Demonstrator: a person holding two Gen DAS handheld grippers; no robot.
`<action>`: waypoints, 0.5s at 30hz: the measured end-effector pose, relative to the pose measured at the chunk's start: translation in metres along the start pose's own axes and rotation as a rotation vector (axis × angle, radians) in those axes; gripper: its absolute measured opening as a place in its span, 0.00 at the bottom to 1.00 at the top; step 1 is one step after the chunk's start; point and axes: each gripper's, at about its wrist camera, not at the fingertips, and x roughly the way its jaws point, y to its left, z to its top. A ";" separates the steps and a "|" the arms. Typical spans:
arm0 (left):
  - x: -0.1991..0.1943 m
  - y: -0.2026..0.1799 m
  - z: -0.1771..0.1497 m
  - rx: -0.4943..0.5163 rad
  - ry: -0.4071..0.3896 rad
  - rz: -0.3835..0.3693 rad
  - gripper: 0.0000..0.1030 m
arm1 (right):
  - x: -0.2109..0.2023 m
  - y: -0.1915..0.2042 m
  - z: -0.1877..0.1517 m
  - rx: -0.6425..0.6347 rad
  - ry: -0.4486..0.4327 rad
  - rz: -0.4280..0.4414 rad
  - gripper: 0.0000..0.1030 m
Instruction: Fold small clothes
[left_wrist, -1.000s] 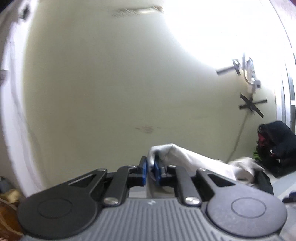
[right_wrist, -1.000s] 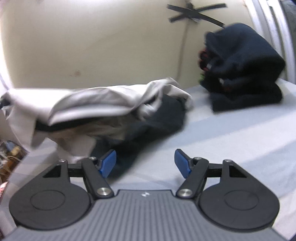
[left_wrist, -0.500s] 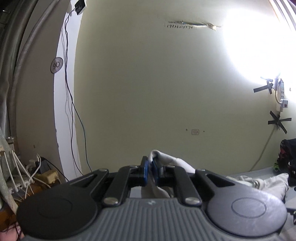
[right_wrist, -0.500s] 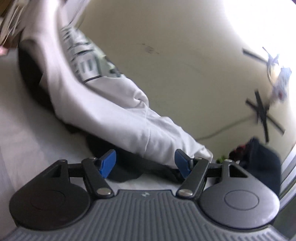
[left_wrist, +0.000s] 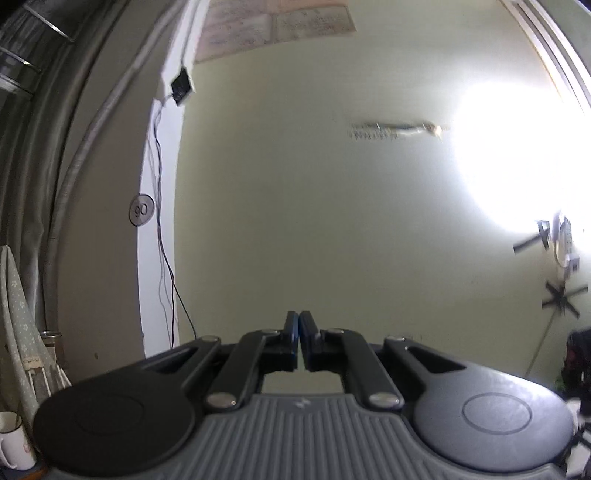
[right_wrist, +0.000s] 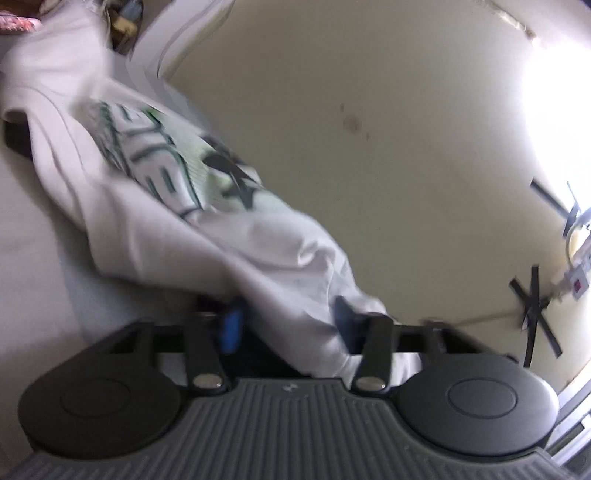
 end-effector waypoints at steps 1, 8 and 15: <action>0.001 -0.005 -0.004 0.028 0.026 -0.018 0.04 | 0.000 -0.004 -0.001 0.022 0.002 0.006 0.41; 0.005 -0.055 -0.089 0.212 0.240 -0.252 0.31 | -0.026 -0.051 0.021 0.267 -0.091 -0.024 0.08; -0.014 -0.103 -0.166 0.394 0.351 -0.424 0.54 | -0.019 -0.107 0.046 0.454 -0.133 -0.015 0.08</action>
